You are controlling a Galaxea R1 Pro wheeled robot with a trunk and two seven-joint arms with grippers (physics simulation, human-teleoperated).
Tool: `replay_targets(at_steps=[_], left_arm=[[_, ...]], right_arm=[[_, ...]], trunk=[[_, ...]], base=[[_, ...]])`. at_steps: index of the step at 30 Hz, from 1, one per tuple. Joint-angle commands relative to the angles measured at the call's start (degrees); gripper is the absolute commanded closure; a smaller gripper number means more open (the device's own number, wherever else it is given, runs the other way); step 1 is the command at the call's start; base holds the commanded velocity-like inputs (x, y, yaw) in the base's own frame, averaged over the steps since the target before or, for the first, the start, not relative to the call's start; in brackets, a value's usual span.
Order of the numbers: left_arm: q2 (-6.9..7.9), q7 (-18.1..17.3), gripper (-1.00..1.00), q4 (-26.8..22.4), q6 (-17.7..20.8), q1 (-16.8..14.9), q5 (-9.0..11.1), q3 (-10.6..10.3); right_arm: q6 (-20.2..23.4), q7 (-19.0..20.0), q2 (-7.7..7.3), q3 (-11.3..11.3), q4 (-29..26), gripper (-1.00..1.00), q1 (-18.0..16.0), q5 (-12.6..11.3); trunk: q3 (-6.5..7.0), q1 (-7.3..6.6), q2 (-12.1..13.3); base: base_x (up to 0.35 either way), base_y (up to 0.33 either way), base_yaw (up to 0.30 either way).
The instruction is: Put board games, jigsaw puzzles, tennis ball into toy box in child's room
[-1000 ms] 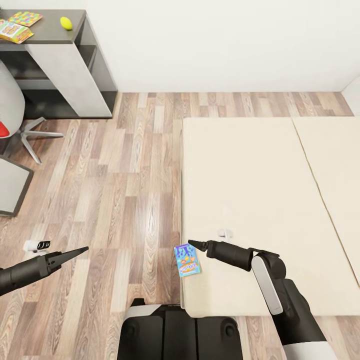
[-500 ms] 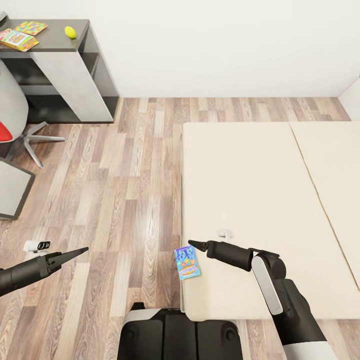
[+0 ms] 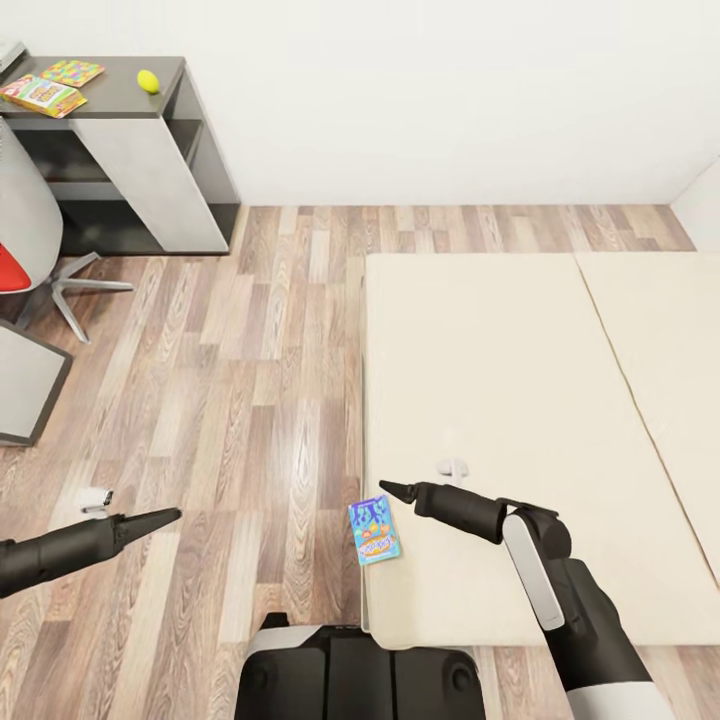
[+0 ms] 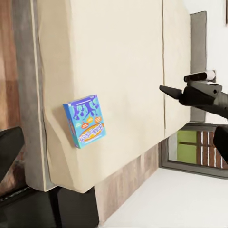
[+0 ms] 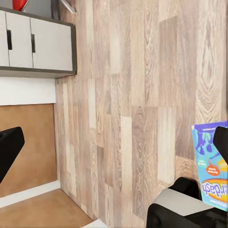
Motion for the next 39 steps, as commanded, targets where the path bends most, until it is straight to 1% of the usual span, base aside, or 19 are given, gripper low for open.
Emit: replay_targets(at_steps=[1, 4, 10, 13, 19, 20, 22, 23, 24, 25, 26, 29, 33, 39], left_arm=[[-0.02, 0.54, -1.0, -0.01, 0.6, -0.02, -0.15, -0.01], [-0.11, 5.27, -1.0, -0.01, 0.58, -0.02, -0.57, -0.12], [-0.23, 11.85, -1.0, -0.01, -0.02, -0.04, -0.72, -0.17], [-0.38, 13.53, -1.0, -0.01, -0.35, -0.04, -0.73, -0.24], [-0.77, 15.45, -1.0, 0.46, -0.58, -0.04, -0.88, -0.34], [-0.79, 16.58, -1.0, 0.54, -0.61, -0.04, -0.9, -0.36], [-0.83, 19.94, -1.0, 0.72, -1.15, -0.04, -0.88, -0.38], [-0.86, 20.96, -1.0, 0.75, -1.44, -0.04, -0.86, -0.39], [-1.02, 23.06, -1.0, 0.79, -2.03, -0.04, -0.83, -0.51], [-1.34, 25.08, -1.0, 0.82, -2.49, -0.04, -0.77, -0.84], [-1.53, 26.02, -1.0, 0.83, -2.65, -0.06, -0.77, -1.08], [-2.58, 30.2, -1.0, 0.86, -3.19, -0.11, -0.78, -3.27], [-2.93, 32.56, -1.0, 0.92, -3.35, -0.13, -0.8, -5.57], [-2.99, 33.98, -1.0, 1.03, -3.38, -0.13, -0.81, -6.25]], right_arm=[[-0.01, 0.07, -0.01, -0.01, 0.25, -1.0, -0.03, -0.05], [-1.2, -0.01, -0.03, -0.03, 2.27, -1.0, -0.03, -0.01], [-3.55, 0.04, -0.16, -0.09, 4.81, -1.0, -0.03, 0.04], [-4.27, 0.02, -0.46, -0.1, 5.58, -1.0, -0.03, 0.05], [-4.78, -0.07, -0.67, -0.1, 7.09, -1.0, -0.03, 0.05], [-5.01, -0.07, -0.68, -0.1, 7.69, -1.0, -0.03, 0.05], [-6.42, -0.08, -0.71, -0.13, 9.09, -1.0, -0.04, 0.06], [-6.87, -0.06, -0.72, -0.12, 9.47, -1.0, -0.04, 0.06], [-7.67, -0.04, -0.72, -0.15, 10.25, -1.0, -0.07, 0.06], [-8.24, -0.02, -0.76, -0.16, 10.97, -1.0, -0.08, 0.05], [-8.45, -0.02, -0.77, -0.17, 11.26, -1.0, -0.09, 0.05], [-9.19, -0.03, -0.81, -0.18, 12.2, -1.0, -0.07, 0.05], [-9.94, -0.07, -0.82, -0.14, 12.82, -1.0, -0.09, 0.13], [-12.5, 0.05, -0.82, -0.12, 14.12, -1.0, -0.11, 0.22]], trunk=[[0.03, 0.03, -0.08], [0.32, 0.03, -0.08], [0.88, 0.03, -0.08], [1.17, 0.03, -0.08], [1.73, 0.03, -0.08], [1.83, 0.03, -0.08], [2.02, 0.03, -0.08], [2.11, 0.03, -0.08], [2.2, 0.03, -0.08], [2.3, 0.03, -0.08], [2.39, 0.03, -0.08], [2.68, 0.03, -0.08], [3.05, 0.03, -0.08], [3.62, 0.03, -0.08]], base=[[0.0, 0.0, 0.0], [0.0, 0.0, 0.0], [0.0, 0.0, 0.0], [0.0, 0.0, 0.0], [0.0, 0.0, 0.0], [0.0, 0.0, 0.0], [0.0, 0.0, 0.0], [0.0, 0.0, 0.0], [0.0, 0.0, 0.0], [0.0, 0.0, 0.0], [0.0, 0.0, 0.0], [0.0, 0.0, 0.0], [0.0, 0.0, 0.0], [0.0, 0.0, 0.0]])
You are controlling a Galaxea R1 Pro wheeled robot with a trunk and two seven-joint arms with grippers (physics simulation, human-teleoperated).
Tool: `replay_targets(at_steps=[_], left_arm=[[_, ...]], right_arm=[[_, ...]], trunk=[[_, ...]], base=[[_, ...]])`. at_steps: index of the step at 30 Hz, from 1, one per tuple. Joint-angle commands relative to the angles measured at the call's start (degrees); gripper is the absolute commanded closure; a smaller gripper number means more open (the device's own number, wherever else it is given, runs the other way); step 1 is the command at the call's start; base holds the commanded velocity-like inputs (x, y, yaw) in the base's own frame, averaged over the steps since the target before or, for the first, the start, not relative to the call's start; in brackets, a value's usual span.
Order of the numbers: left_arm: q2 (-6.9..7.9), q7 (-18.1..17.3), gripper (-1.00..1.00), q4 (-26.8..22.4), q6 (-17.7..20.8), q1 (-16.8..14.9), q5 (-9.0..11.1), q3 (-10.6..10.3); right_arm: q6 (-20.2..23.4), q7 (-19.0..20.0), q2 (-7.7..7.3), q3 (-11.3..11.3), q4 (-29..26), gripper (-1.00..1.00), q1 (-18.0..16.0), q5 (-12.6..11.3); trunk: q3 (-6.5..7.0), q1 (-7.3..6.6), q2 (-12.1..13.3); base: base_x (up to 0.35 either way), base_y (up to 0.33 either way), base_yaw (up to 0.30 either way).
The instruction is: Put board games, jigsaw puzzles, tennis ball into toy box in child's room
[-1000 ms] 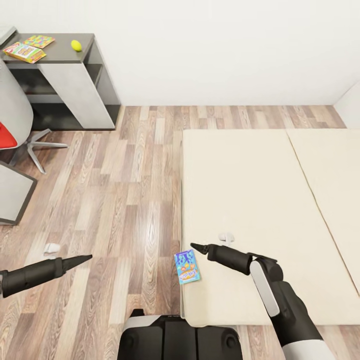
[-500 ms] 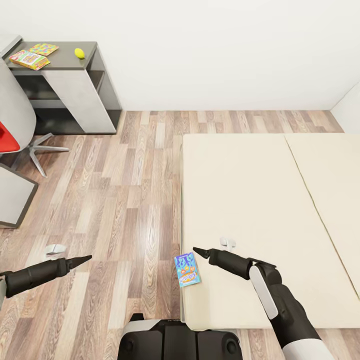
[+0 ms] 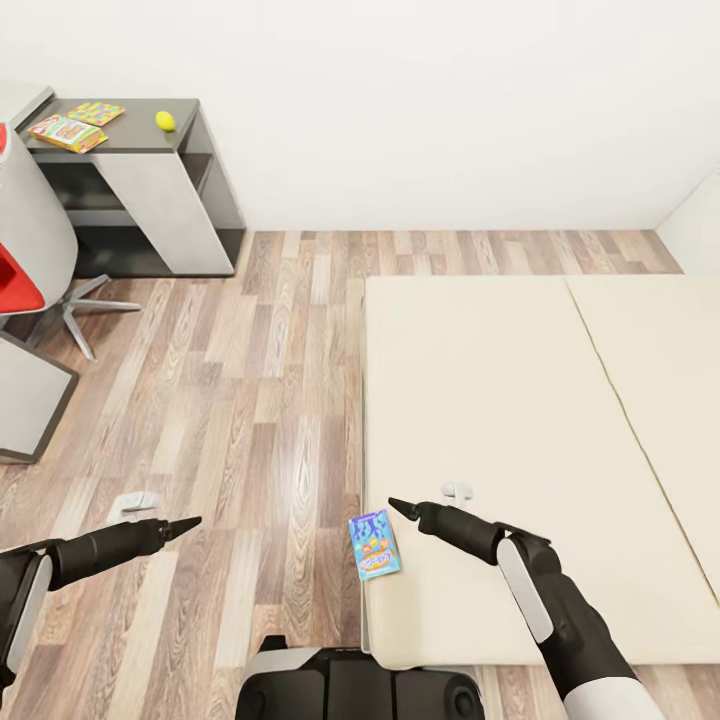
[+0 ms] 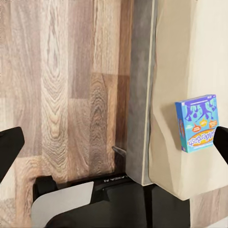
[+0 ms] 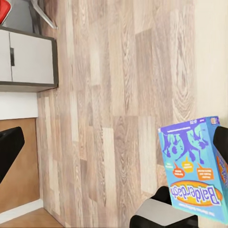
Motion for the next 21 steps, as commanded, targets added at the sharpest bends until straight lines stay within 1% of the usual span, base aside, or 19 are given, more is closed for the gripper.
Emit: replay_targets(at_steps=[1, 9, 14, 21], left_arm=[[-0.02, -0.12, -1.0, -0.02, 0.45, -0.03, 0.03, 0.03], [-0.02, 0.01, -1.0, -0.01, 0.45, -0.04, 0.0, -0.02], [-0.03, 0.01, -1.0, -0.01, 0.45, -0.03, 0.0, -0.04], [-0.03, 0.01, -1.0, -0.01, 0.4, -0.03, 0.0, -0.08]], right_arm=[[0.11, -0.07, -0.04, 0.06, 0.04, -1.0, -0.01, -0.34], [-0.56, -0.11, -0.06, 0.07, 0.24, -1.0, -0.01, -0.26], [-0.71, -0.13, -0.55, 0.07, 0.26, -1.0, 0.03, -0.31], [-0.73, -0.13, -0.75, 0.12, 0.2, -1.0, 0.05, -0.27]], trunk=[[0.03, 0.03, -0.08], [0.79, 0.03, -0.08], [1.26, 0.03, -0.08], [1.92, 0.03, -0.08]], base=[[0.0, 0.0, 0.0], [0.0, 0.0, 0.0], [0.0, 0.0, 0.0], [0.0, 0.0, 0.0]])
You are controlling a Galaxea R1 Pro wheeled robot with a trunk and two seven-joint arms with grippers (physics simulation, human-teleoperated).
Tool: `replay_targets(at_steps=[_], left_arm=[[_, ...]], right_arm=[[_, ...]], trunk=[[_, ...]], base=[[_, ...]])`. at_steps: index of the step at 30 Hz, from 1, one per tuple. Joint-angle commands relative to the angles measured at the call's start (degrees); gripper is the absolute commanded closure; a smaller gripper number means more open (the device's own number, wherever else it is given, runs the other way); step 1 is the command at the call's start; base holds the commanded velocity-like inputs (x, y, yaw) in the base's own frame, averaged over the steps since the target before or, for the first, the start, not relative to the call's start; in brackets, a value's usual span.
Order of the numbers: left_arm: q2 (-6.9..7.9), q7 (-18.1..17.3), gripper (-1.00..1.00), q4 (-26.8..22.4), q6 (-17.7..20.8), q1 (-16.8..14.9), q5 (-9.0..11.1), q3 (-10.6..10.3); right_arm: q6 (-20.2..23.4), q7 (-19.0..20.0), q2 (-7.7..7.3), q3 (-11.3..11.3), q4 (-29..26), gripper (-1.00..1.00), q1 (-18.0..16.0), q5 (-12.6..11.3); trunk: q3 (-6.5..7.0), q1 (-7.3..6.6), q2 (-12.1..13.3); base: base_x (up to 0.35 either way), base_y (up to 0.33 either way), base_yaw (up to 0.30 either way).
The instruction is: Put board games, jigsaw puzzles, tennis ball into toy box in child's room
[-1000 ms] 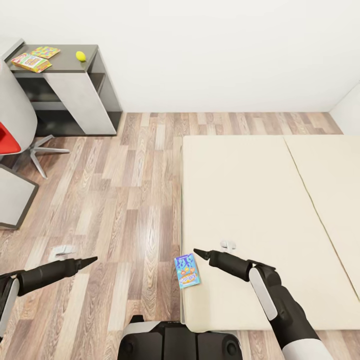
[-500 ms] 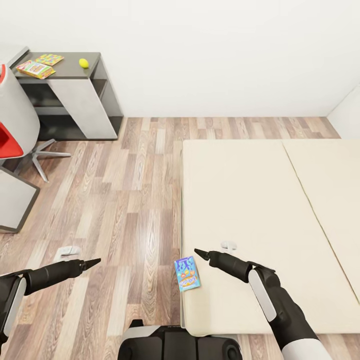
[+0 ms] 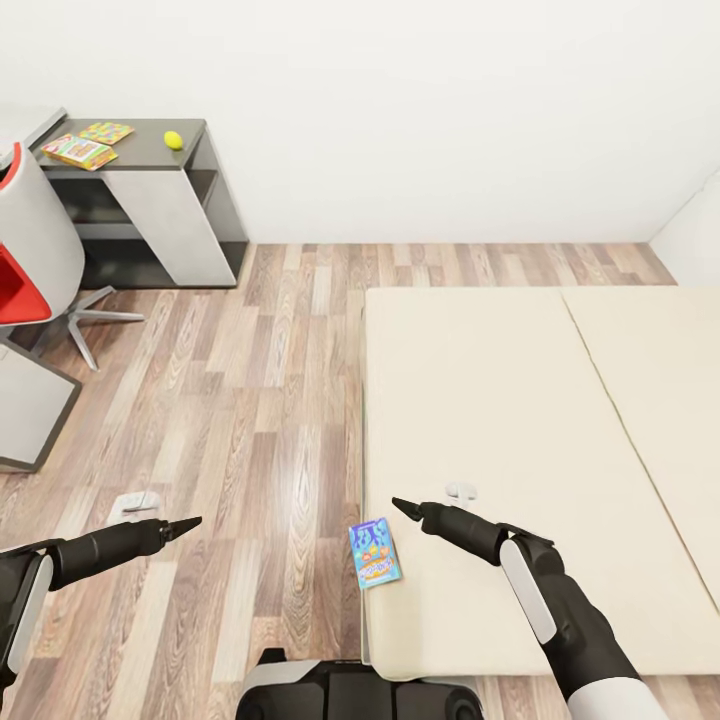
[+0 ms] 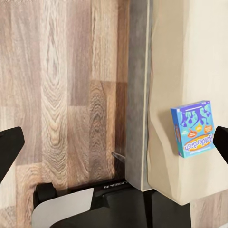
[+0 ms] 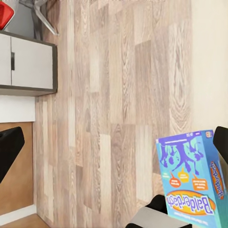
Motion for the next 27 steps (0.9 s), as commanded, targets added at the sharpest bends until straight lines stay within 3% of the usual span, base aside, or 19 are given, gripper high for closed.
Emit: replay_targets(at_steps=[1, 27], left_arm=[[-0.01, -0.2, -1.0, -0.03, 0.44, -0.03, 0.04, 0.06], [-0.01, -0.2, -1.0, 0.05, 0.41, -0.03, 0.04, 0.04]], right_arm=[[0.36, -0.09, -0.04, 0.06, -0.05, -1.0, -0.02, -0.36], [0.28, -0.17, -0.03, 0.09, 0.02, -1.0, -0.03, -0.38]], trunk=[[0.03, 0.03, -0.09], [2.48, 0.03, -0.09]], base=[[0.0, 0.0, 0.0], [0.0, 0.0, 0.0]])
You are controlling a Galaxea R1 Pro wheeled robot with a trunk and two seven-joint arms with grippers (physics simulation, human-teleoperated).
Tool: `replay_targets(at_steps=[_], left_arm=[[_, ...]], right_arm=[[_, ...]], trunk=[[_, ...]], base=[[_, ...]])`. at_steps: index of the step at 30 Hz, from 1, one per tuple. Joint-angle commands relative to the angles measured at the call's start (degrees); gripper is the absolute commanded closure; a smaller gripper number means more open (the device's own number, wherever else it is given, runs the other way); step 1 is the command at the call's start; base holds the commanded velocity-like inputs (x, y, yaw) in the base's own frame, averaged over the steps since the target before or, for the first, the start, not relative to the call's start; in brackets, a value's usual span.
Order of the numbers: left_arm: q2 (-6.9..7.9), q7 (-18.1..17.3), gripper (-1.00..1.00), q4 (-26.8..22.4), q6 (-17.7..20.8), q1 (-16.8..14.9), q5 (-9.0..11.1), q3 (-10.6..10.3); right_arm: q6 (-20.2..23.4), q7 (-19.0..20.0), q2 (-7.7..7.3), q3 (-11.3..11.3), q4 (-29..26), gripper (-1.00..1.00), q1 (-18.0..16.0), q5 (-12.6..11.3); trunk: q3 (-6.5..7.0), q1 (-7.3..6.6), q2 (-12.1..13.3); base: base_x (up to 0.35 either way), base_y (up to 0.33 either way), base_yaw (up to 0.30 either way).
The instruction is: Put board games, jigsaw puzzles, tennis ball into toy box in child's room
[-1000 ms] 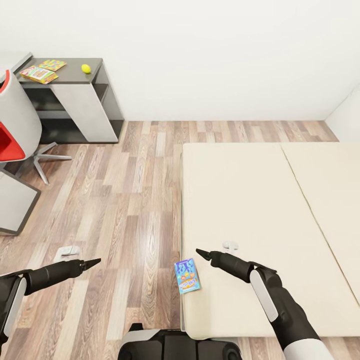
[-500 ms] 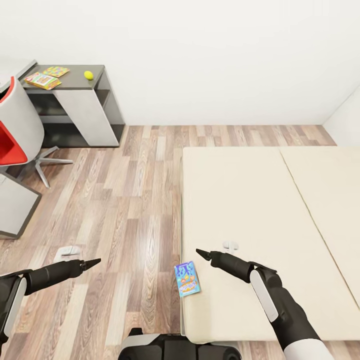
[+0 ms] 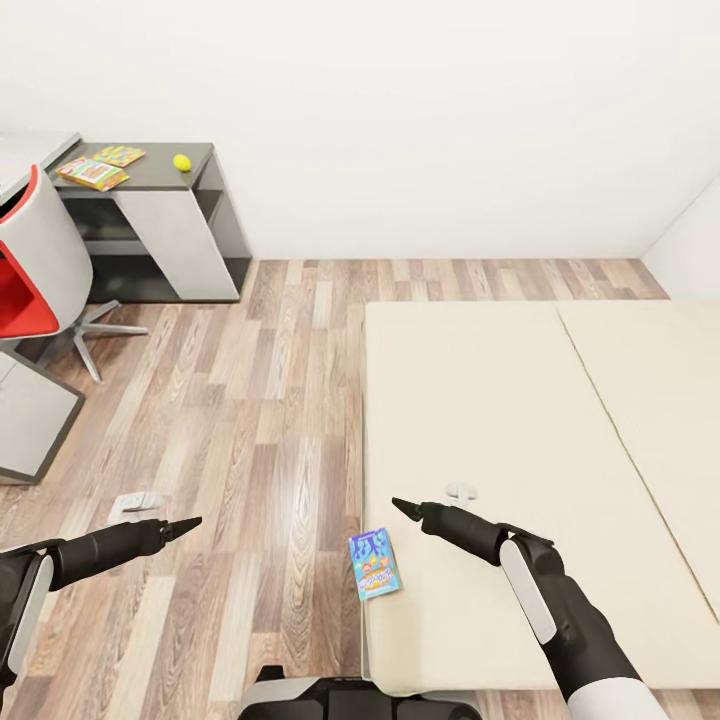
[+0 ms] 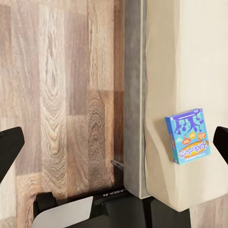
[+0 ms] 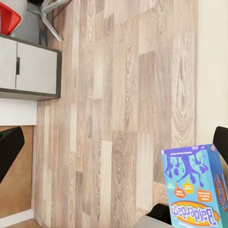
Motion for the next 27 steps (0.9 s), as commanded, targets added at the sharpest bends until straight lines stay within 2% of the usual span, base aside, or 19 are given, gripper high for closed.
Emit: replay_targets(at_steps=[1, 16, 27], left_arm=[[-0.01, -0.2, -1.0, -0.02, 0.45, -0.04, 0.04, 0.06], [-0.15, -0.2, -1.0, -0.02, 0.45, -0.04, 0.04, -0.02], [-0.15, -0.2, -1.0, -0.03, 0.45, -0.04, 0.03, -0.02]], right_arm=[[0.36, -0.09, -0.04, 0.05, -0.04, -1.0, -0.04, -0.38], [0.25, -0.1, -0.04, 0.05, 0.48, -1.0, -0.01, -0.26], [-1.62, -0.01, -0.04, 0.05, 0.49, -1.0, -0.03, -0.34]], trunk=[[0.03, 0.03, -0.09], [1.44, 0.03, -0.09], [2.48, 0.03, -0.09]], base=[[0.0, 0.0, 0.0], [0.0, 0.0, 0.0], [0.0, 0.0, 0.0]])
